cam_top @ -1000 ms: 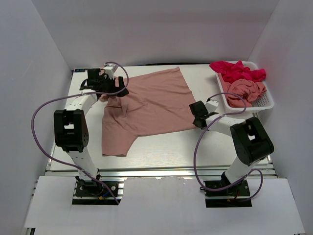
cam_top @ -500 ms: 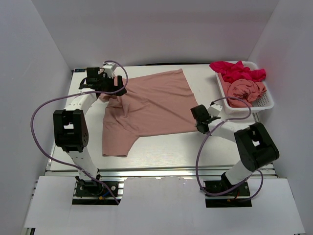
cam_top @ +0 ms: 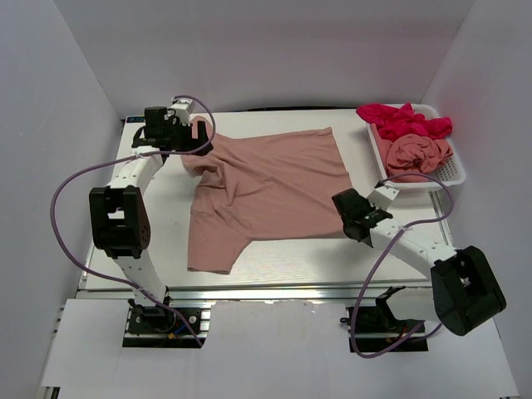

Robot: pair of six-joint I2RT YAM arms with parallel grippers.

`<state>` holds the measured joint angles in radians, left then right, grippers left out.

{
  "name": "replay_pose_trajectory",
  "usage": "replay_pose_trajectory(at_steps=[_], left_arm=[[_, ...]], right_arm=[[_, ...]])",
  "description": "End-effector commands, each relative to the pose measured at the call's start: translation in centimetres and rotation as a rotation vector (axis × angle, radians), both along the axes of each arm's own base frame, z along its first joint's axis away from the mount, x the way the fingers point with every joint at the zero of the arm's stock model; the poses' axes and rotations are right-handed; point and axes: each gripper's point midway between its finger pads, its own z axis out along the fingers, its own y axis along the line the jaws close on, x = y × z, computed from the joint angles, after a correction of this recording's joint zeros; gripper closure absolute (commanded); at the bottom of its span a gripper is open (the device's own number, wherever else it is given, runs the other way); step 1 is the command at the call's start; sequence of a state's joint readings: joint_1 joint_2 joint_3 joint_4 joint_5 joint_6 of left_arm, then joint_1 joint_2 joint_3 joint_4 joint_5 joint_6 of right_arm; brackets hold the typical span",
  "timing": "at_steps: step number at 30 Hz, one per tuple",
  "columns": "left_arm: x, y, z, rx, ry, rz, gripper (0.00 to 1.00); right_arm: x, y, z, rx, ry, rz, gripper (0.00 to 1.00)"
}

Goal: Fold and stack the t-shirts
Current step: Flatten out the tshirt

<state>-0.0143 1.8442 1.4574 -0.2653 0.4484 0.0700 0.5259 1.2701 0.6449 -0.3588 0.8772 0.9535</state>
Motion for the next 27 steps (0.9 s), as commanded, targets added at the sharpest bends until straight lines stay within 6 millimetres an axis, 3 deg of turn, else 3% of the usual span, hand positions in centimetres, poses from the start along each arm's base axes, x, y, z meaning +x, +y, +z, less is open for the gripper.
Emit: replay_pose_trajectory(at_steps=[1, 3, 4, 5, 6, 8, 9, 11, 12, 13, 14, 15, 17, 19, 20, 22, 24, 27], left_arm=[[0.5, 1.0, 3.7, 0.027, -0.071, 0.027, 0.02], [0.9, 1.6, 3.5, 0.052, -0.073, 0.045, 0.02], [1.1, 1.9, 3.3, 0.064, -0.074, 0.054, 0.02], [1.4, 2.1, 3.1, 0.074, -0.073, 0.062, 0.02], [2.2, 4.1, 3.5, 0.086, -0.088, 0.105, 0.02], [3.6, 5.5, 1.8, 0.124, -0.074, 0.137, 0.02], [5.1, 7.3, 0.1, 0.149, -0.054, 0.180, 0.02], [6.6, 9.0, -2.0, 0.147, -0.015, 0.203, 0.02], [7.4, 10.6, -2.9, 0.135, 0.002, 0.220, 0.02], [9.2, 10.9, -1.5, 0.109, -0.037, 0.211, 0.02], [9.8, 11.4, -5.3, 0.088, 0.039, 0.216, 0.02], [10.4, 11.8, -6.0, 0.072, 0.048, 0.208, 0.02], [11.9, 11.8, -6.9, 0.046, 0.041, 0.193, 0.02], [12.6, 11.2, -6.9, 0.016, 0.023, 0.174, 0.02], [13.1, 11.0, -6.6, -0.012, 0.000, 0.174, 0.02], [13.5, 10.7, -6.6, -0.036, -0.014, 0.164, 0.02], [14.0, 10.1, -6.4, -0.075, -0.028, 0.153, 0.02], [14.1, 9.5, -6.5, -0.100, -0.035, 0.140, 0.02]], right_arm=[[-0.2, -1.6, 0.3, -0.074, -0.009, -0.071, 0.95], [0.3, -1.0, 0.4, -0.062, -0.009, -0.055, 0.89], [0.5, -0.7, 0.3, -0.059, -0.005, -0.044, 0.69], [0.8, -0.3, 0.5, -0.059, -0.016, -0.036, 0.61], [1.2, 0.6, 1.0, -0.069, -0.034, -0.006, 0.55], [1.7, 1.8, 1.6, -0.120, -0.034, 0.059, 0.41], [2.3, 3.8, 2.3, -0.137, -0.055, 0.119, 0.29], [2.6, 5.7, 3.1, -0.193, -0.046, 0.210, 0.25], [2.6, 8.1, 3.4, -0.197, -0.055, 0.289, 0.25], [3.0, 10.0, 3.6, -0.208, -0.053, 0.357, 0.24], [3.0, 11.5, 3.6, -0.215, -0.046, 0.419, 0.24], [2.6, 15.0, 3.7, -0.218, -0.044, 0.577, 0.24], [1.5, 19.8, 3.6, -0.234, -0.037, 0.763, 0.23], [0.4, 23.6, 2.1, -0.267, 0.026, 0.961, 0.23], [0.2, 25.7, 2.8, -0.251, 0.016, 1.025, 0.23], [-1.8, 29.2, 1.4, -0.225, 0.062, 1.213, 0.23], [-3.3, 32.1, 1.5, -0.164, 0.067, 1.360, 0.23], [-4.6, 34.3, 0.7, -0.135, 0.086, 1.472, 0.23]])
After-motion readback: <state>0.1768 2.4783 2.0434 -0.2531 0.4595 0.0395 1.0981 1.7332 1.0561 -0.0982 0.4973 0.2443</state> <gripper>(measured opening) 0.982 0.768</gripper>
